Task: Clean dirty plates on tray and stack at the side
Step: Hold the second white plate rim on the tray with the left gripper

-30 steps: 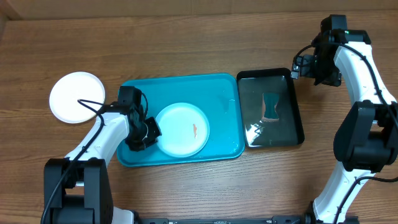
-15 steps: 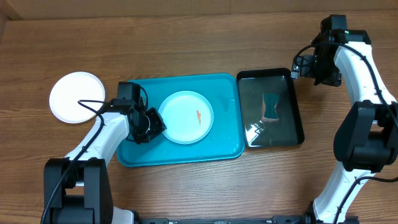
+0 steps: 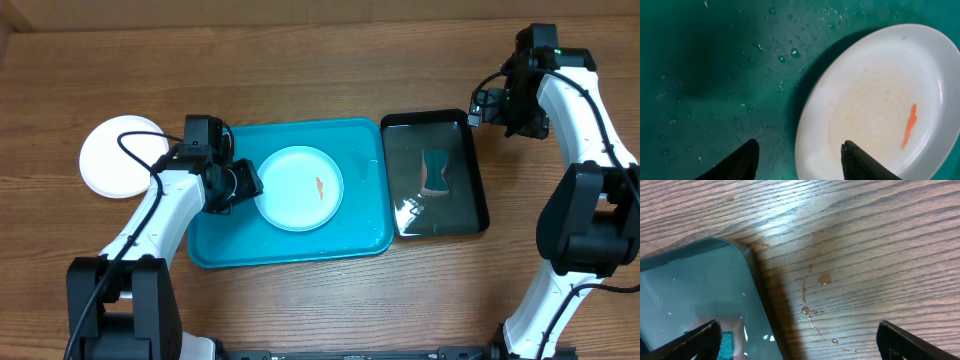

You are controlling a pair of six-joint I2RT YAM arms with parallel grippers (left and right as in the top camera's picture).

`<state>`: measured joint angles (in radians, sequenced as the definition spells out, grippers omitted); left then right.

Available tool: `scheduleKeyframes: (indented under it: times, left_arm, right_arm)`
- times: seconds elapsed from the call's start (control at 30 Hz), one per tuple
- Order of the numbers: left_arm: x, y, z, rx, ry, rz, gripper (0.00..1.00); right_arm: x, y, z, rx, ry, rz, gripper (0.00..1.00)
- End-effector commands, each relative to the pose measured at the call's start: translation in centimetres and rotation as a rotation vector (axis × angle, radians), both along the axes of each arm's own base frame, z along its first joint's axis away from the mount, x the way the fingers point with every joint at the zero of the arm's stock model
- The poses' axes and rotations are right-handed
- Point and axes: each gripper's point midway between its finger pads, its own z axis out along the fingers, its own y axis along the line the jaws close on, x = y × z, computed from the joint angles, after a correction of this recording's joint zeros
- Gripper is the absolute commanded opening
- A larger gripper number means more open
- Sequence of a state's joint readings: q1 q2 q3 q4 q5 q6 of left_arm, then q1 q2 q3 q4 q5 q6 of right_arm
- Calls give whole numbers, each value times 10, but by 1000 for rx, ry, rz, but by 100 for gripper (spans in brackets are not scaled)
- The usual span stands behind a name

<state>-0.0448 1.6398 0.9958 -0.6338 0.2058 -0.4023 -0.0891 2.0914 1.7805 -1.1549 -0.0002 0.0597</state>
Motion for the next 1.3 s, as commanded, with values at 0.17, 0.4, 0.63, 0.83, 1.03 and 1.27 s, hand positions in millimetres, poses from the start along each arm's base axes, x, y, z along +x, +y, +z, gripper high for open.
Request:
scheduleKeyframes:
  times: [0.17,0.4,0.63,0.83,1.03,1.27]
  left_arm:
    - [8,-7,0,83,-52,-169,52]
    - [8,-7,-10,98,-41,-180,52]
    - [13,-5,-21,103,-28,-136,43]
    - [8,-4,-39,104,26,-140,25]
    - [12,-3,-35,112,4,-137,15]
    - [15,-4,-32,118,-10,-163,21]
  right_arm:
    - [6,1,19,-3,-52,0,100]
    - [6,1,19,-3,-52,0,100]
    - [6,1,19,-3,-52,0,100]
    - [6,1,19,-3,-52,0,100]
    - [6,1,19,-3,-52,0,100]
    - [6,1,19,-3,-52,0,100]
